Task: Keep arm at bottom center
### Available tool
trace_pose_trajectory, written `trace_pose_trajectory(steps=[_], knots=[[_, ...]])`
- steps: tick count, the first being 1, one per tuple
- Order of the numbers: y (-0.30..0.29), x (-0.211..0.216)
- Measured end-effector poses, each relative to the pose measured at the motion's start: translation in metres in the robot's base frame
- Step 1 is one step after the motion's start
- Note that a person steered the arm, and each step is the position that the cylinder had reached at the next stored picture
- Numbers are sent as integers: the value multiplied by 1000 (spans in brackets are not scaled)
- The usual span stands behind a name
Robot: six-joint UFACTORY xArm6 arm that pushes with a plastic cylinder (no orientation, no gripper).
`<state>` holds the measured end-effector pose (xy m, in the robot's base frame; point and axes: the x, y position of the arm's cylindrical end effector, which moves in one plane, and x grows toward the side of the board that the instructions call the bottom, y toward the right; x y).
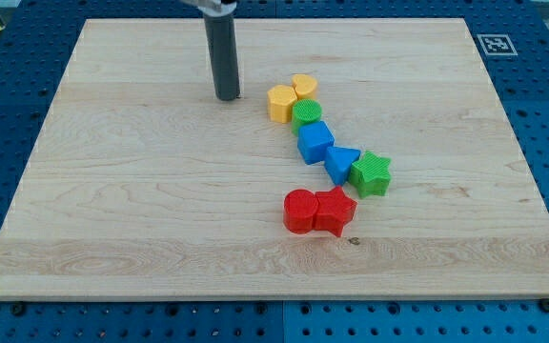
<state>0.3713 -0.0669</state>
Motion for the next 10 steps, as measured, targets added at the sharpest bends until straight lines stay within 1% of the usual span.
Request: trace_pose_trajectory(steps=[1, 2, 3, 4, 5, 6, 7, 8, 9, 10], knots=[[28, 26], [55, 21], [69, 11], [55, 10], [9, 9], [-49, 27], [-77, 85], [-75, 149], [-55, 187], [-41, 213]])
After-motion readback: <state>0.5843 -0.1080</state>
